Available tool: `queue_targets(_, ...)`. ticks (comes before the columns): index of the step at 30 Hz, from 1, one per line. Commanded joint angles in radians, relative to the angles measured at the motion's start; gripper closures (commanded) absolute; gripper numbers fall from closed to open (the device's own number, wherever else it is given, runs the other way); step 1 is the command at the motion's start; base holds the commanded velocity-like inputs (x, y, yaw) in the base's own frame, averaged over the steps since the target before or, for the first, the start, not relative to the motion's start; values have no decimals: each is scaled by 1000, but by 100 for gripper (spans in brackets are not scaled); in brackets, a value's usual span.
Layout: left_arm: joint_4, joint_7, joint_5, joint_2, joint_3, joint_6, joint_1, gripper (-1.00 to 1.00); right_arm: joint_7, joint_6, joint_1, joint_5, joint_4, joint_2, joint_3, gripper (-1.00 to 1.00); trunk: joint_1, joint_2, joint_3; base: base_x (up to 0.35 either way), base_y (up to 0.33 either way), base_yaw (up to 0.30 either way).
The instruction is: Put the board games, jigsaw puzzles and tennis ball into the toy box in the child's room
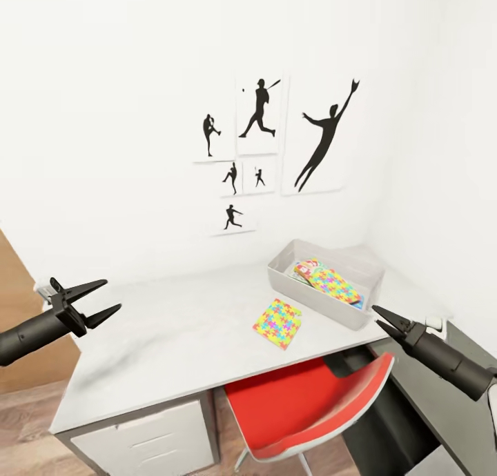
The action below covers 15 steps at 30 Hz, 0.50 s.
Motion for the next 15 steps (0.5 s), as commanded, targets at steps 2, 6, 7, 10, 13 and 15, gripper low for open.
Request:
queue_targets(2, 1, -9, -8, 0, 0, 3, -1, -100, 6, 4, -1, 5, -1, 0, -1, -100, 1, -2, -4, -5, 196, 239)
queue_targets(6, 1, -9, -8, 0, 0, 3, -1, -100, 5, 3, -1, 6, -1, 0, -1, -100, 1, -2, -8, 2, 198, 212)
queue_targets(7, 1, -9, -8, 0, 0, 3, -1, -100, 5, 3, -1, 6, -1, 0, -1, -100, 1, -2, -8, 27, 212, 126)
queue_targets(10, 1, -9, -8, 0, 0, 3, -1, -100, 5, 3, -1, 7, -1, 0, -1, -100, 1, -2, -9, 58, 225, 73)
queue_targets(13, 1, -9, -8, 0, 0, 3, -1, -100, 6, 3, -1, 8, -3, 0, -1, -100, 1, -2, -10, 52, 137, 22)
queue_targets(15, 1, -9, -8, 0, 0, 3, -1, -100, 6, 3, -1, 8, -3, 0, -1, -100, 1, -2, -10, 12, 32, 5)
